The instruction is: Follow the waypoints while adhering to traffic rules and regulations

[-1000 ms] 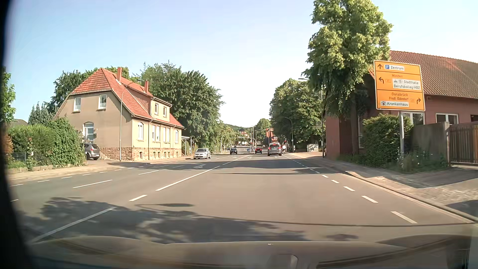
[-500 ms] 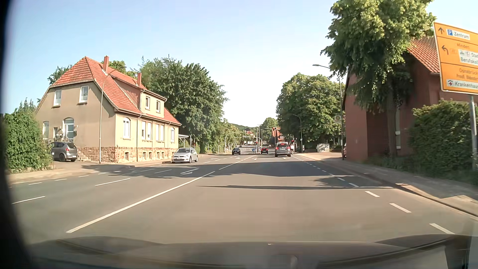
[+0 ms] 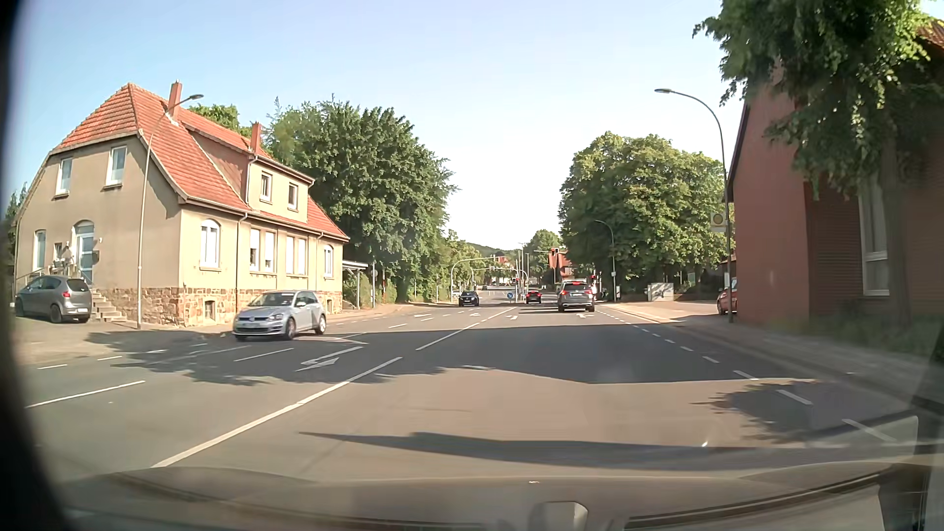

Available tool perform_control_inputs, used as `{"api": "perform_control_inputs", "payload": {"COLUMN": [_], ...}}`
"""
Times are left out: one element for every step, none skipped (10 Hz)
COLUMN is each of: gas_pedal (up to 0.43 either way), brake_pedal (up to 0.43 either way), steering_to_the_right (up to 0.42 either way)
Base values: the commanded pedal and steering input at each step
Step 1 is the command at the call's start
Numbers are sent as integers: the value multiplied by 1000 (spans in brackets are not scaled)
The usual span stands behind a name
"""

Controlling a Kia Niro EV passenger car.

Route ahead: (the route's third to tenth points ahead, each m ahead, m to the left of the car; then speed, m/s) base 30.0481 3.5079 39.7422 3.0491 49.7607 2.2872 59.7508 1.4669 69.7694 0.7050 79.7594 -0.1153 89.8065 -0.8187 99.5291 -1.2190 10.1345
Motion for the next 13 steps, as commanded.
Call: {"api": "perform_control_inputs", "payload": {"gas_pedal": [79, 79, 79, 67, 67, 67, 87, 87, 87, 87, 87, 87, 87], "brake_pedal": [6, 6, 6, 6, 6, 6, 6, 6, 6, 6, 6, 6, 6], "steering_to_the_right": [-5, -1, 4, 7, 7, 7, 7, 7, 9, 11, 11, 11, 12]}}
